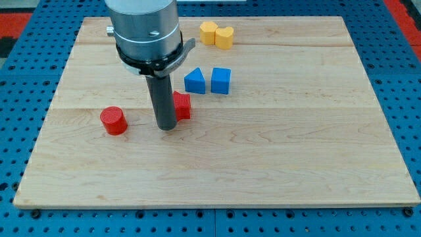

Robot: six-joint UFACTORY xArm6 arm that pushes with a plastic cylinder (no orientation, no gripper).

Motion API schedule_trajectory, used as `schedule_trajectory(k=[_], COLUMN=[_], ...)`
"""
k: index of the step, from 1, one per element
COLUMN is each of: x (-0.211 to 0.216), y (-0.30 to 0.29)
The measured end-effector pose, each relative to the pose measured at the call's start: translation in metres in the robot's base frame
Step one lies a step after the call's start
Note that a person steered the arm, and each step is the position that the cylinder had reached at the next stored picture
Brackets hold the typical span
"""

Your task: Move the red star left to the blue triangle

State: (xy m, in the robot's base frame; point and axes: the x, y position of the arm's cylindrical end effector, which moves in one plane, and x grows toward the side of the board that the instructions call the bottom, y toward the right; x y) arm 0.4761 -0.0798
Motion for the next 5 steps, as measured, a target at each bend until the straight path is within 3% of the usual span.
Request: schedule_trajectory(k=[1,2,3,5], x=[-0.016,0.026,0.01,-0.033], y=[-0.007,0.04,0.076,0.005])
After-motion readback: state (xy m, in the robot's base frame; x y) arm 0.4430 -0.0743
